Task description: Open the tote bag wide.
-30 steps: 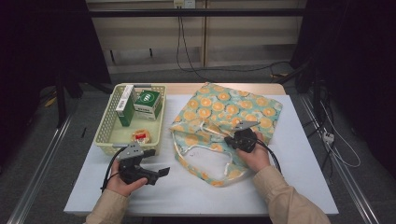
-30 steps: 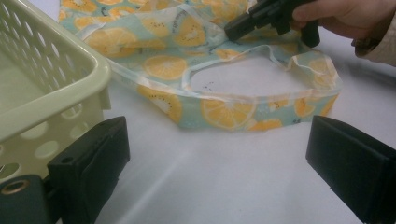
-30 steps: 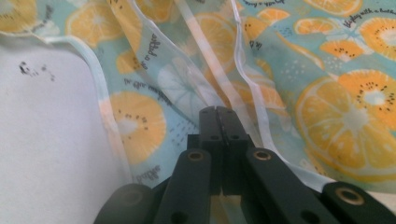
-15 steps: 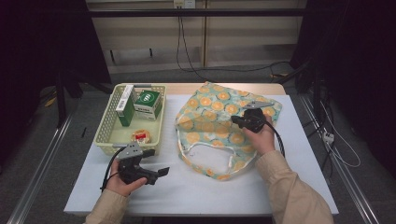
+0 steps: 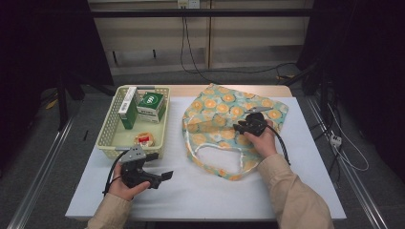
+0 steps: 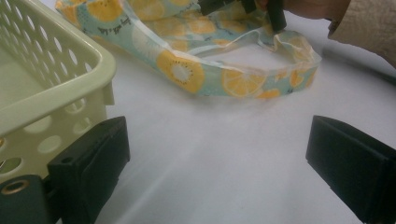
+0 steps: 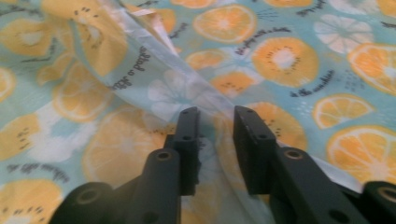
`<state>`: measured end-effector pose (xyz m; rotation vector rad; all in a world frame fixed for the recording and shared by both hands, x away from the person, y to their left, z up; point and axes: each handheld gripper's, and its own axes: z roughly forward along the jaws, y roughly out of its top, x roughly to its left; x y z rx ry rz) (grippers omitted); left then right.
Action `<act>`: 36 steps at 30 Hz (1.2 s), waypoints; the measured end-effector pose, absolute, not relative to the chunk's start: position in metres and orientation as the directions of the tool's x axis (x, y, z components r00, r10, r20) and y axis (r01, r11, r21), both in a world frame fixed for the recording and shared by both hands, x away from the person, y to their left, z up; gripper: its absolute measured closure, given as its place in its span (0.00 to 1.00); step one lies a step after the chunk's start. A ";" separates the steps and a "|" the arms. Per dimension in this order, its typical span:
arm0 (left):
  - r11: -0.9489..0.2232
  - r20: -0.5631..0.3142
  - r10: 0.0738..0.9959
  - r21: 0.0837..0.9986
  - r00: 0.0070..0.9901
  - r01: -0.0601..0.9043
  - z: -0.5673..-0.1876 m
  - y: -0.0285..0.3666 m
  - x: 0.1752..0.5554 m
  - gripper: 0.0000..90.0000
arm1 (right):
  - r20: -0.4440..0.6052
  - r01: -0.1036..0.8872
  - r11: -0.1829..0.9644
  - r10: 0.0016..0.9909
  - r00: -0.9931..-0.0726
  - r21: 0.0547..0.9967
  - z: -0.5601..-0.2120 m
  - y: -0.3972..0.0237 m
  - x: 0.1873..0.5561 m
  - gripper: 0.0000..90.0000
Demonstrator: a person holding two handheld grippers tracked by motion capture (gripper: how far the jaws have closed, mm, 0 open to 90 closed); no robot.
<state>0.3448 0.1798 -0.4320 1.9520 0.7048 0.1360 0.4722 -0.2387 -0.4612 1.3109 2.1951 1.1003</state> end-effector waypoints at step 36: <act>-0.316 -0.199 0.520 0.858 0.831 0.404 -0.430 0.177 0.346 0.07 | 0.201 0.590 0.190 0.822 -0.532 0.785 -0.394 -0.225 0.439 0.99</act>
